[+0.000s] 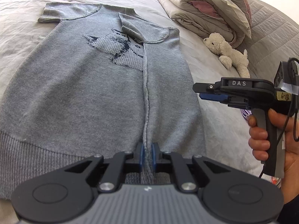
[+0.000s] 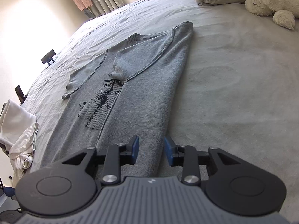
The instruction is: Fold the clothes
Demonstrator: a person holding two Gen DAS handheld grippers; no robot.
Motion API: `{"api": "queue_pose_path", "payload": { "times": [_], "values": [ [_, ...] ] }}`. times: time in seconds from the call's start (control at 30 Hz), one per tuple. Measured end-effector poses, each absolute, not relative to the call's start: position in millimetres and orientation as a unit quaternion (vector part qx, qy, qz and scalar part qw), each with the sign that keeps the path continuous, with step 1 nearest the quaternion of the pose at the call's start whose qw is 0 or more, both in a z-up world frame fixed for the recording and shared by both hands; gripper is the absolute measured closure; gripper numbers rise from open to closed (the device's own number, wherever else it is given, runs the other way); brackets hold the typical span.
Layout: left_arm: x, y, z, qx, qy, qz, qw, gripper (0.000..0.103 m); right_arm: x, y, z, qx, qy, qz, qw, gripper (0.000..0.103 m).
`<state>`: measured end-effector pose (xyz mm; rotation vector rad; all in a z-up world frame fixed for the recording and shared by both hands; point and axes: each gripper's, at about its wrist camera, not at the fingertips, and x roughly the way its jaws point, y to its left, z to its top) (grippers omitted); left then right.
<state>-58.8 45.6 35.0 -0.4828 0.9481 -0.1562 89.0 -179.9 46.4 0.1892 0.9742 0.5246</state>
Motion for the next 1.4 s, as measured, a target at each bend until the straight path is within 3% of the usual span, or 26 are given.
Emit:
{"api": "queue_pose_path", "payload": {
  "times": [0.1,0.13,0.2,0.27,0.33,0.4,0.47,0.53,0.57,0.63,0.93,1.13,1.2,1.23,1.27,1.3,1.37,1.4],
  "values": [
    [-60,46,34,-0.234,0.451,-0.079,0.858,0.092,76,-176,46,0.074,0.468,0.231,0.850,0.066],
    [-61,45,35,-0.233,0.448,-0.084,0.859,0.088,71,-176,46,0.071,0.468,0.227,0.851,0.066],
    [-65,44,36,-0.232,0.446,-0.094,0.859,0.061,49,-175,49,0.074,0.461,0.227,0.855,0.061],
    [-69,41,37,-0.229,0.442,-0.105,0.861,0.054,25,-174,49,0.076,0.459,0.226,0.856,0.056],
    [-72,37,38,-0.216,0.440,-0.112,0.864,0.053,1,-171,48,0.082,0.458,0.227,0.856,0.056],
    [-73,35,37,-0.202,0.438,-0.116,0.868,0.062,-17,-170,44,0.097,0.462,0.232,0.851,0.056],
    [-73,37,35,-0.202,0.441,-0.117,0.867,0.082,-29,-167,36,0.097,0.471,0.230,0.846,0.057],
    [-72,39,33,-0.202,0.443,-0.119,0.865,0.086,-33,-162,29,0.085,0.474,0.221,0.848,0.065],
    [-72,40,32,-0.202,0.444,-0.120,0.864,0.091,-33,-161,29,0.080,0.473,0.218,0.850,0.075],
    [-72,40,31,-0.204,0.444,-0.121,0.864,0.094,-29,-163,30,0.091,0.474,0.218,0.848,0.097],
    [-76,29,31,-0.205,0.444,-0.133,0.862,0.096,-38,-183,41,0.131,0.468,0.201,0.850,0.098],
    [-76,35,28,-0.211,0.442,-0.137,0.861,0.095,-26,-182,37,0.127,0.481,0.196,0.845,0.084],
    [-75,39,29,-0.220,0.447,-0.140,0.856,0.092,-15,-186,47,0.120,0.464,0.188,0.857,0.072],
    [-74,42,31,-0.227,0.449,-0.143,0.852,0.090,-9,-188,52,0.118,0.455,0.185,0.863,0.057],
    [-74,46,33,-0.235,0.452,-0.146,0.848,0.084,-3,-190,57,0.116,0.446,0.183,0.869,0.046],
    [-73,50,36,-0.241,0.452,-0.148,0.846,0.071,5,-190,61,0.113,0.439,0.182,0.873,0.045],
    [-71,58,47,-0.243,0.435,-0.149,0.854,0.057,29,-186,63,0.106,0.436,0.185,0.874,0.045],
    [-68,61,52,-0.242,0.427,-0.149,0.858,0.056,41,-185,65,0.102,0.435,0.187,0.875,0.045]
  ]
}}
